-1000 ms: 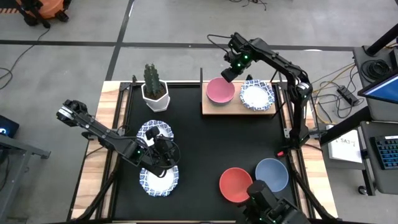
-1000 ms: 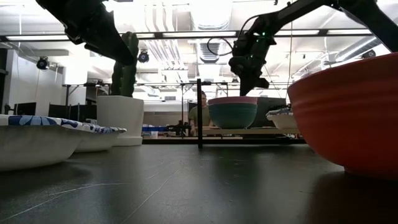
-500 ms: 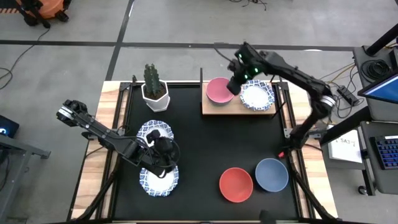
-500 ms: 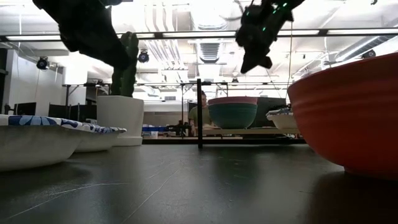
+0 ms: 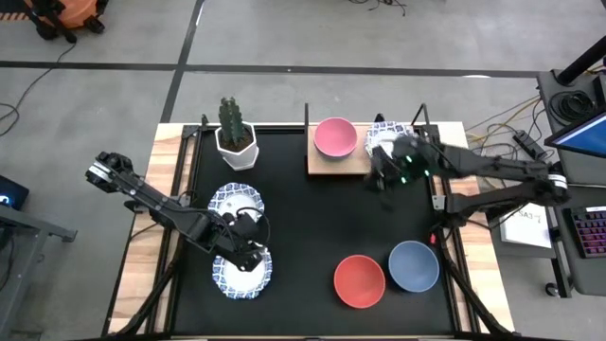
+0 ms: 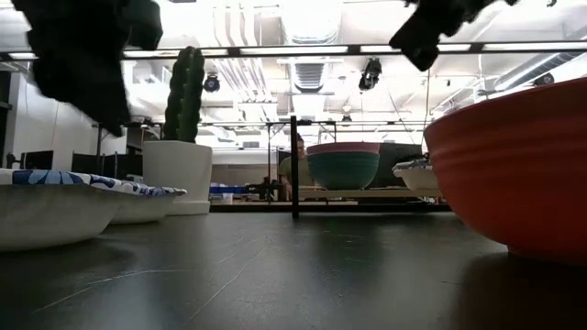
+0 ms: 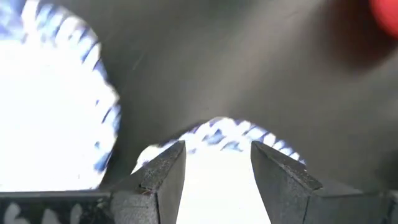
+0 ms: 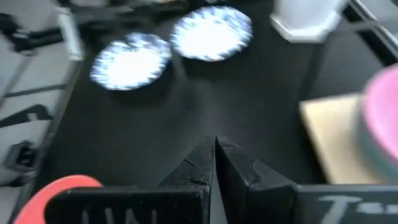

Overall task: Place and stack bowls onto a shelf
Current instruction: Stack the blue patterned bowl on top of the blue patterned bowl on the shelf

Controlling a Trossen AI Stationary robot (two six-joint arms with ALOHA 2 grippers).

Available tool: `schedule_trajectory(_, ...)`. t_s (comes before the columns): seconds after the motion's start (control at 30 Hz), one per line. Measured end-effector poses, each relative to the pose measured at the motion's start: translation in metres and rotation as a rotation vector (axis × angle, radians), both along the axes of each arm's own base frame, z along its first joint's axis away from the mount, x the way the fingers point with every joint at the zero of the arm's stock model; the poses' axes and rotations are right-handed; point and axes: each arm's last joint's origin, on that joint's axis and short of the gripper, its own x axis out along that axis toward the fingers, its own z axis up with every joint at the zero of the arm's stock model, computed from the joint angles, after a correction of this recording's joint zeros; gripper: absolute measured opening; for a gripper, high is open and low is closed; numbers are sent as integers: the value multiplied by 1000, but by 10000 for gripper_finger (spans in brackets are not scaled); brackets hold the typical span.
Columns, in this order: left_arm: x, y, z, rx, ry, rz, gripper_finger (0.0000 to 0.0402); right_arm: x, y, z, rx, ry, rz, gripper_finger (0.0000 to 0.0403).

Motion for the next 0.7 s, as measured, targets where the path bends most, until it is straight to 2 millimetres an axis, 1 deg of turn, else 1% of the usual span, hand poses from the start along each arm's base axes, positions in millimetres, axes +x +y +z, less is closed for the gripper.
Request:
schedule_trajectory(0.1,-6,5,-3,-60,86,95,165,-7,20,-15,-22,-136,87,9)
schedule_trajectory(0.23,-5,8,-4,-105,93,184,165,-13,35,-30,-37,-282,158,9)
schedule_trajectory(0.3,-4,10,-4,-118,95,204,165,-15,39,-35,-46,-320,175,9)
schedule_trajectory(0.4,-1,17,-4,-122,96,242,164,-17,41,-42,-62,-329,193,9)
schedule_trajectory(0.57,8,41,-5,-96,97,298,156,-18,40,-44,-89,-328,202,9)
schedule_trajectory(0.7,12,60,-10,-49,153,328,143,-18,40,-41,-116,-343,213,9)
